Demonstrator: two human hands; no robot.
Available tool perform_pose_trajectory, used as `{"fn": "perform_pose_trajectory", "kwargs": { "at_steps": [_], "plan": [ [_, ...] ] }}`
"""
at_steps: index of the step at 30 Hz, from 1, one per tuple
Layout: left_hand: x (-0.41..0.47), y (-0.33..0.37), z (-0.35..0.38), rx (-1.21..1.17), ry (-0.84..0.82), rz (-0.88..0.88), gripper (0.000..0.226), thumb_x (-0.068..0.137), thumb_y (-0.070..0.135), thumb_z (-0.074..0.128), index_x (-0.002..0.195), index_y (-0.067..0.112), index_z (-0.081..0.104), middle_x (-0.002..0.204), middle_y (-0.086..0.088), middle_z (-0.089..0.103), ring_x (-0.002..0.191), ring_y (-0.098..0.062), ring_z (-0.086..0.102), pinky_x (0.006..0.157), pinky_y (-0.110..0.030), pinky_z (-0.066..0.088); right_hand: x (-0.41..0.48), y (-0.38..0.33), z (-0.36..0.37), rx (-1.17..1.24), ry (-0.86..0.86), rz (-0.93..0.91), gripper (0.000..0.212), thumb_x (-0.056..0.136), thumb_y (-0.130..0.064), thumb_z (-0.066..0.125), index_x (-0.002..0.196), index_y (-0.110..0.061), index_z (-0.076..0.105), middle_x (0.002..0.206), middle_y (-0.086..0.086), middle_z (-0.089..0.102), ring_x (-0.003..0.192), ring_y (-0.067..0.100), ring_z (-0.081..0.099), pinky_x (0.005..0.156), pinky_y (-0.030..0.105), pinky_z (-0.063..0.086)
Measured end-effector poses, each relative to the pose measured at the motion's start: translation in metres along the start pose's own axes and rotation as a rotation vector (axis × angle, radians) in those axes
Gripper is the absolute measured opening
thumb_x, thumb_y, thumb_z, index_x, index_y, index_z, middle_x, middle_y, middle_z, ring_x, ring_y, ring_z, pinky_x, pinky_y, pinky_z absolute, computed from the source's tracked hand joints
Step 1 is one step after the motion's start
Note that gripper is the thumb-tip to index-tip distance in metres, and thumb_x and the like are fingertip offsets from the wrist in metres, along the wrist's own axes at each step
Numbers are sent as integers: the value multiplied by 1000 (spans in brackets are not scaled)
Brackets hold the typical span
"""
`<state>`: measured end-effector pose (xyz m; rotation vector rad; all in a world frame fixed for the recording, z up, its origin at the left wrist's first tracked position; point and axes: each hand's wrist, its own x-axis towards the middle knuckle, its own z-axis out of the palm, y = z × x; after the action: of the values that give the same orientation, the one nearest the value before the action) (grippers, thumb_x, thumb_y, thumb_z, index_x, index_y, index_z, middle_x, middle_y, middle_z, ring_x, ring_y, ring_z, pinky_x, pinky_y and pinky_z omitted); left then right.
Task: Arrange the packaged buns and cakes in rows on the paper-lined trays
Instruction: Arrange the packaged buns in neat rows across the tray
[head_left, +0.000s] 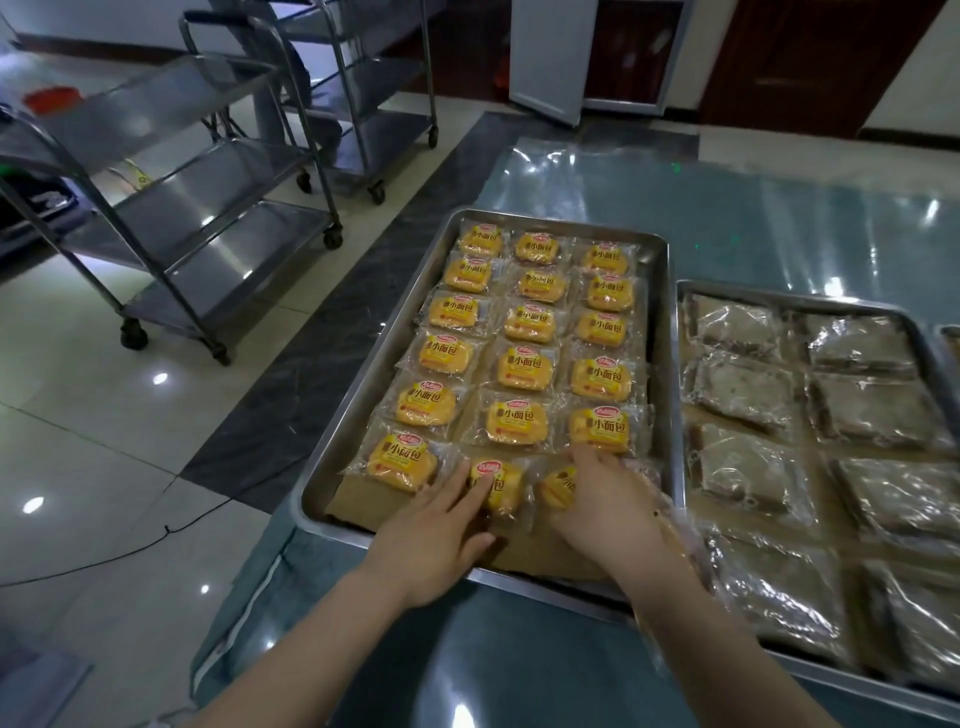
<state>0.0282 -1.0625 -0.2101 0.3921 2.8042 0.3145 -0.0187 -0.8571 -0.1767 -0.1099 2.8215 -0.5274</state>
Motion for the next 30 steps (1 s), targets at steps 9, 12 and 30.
{"fn": "perform_pose_trajectory", "kwargs": {
  "at_steps": [9,12,30],
  "plan": [
    [17,0,-2,52,-93,33,66,93,62,20,144,40,-16,152,6,-22,143,-16,-8,115,-40,-6,5,19,-34,732,62,172,38,85,-19,65,119,-29,49,102,-19,55,72,2,63,48,12,47],
    [17,2,-7,14,-69,40,64,93,60,21,145,40,-11,154,6,-17,143,-14,-7,114,-38,-6,3,20,-39,1072,-12,193,31,90,-4,51,119,-17,53,105,0,64,73,13,66,62,29,53],
    [-15,1,-55,-1829,259,-371,52,68,54,67,109,22,64,109,-7,69,97,-21,68,71,-28,55,-6,-67,-20,914,14,-228,42,86,-4,63,104,-42,60,117,-27,61,111,0,58,92,17,47]
  ]
}}
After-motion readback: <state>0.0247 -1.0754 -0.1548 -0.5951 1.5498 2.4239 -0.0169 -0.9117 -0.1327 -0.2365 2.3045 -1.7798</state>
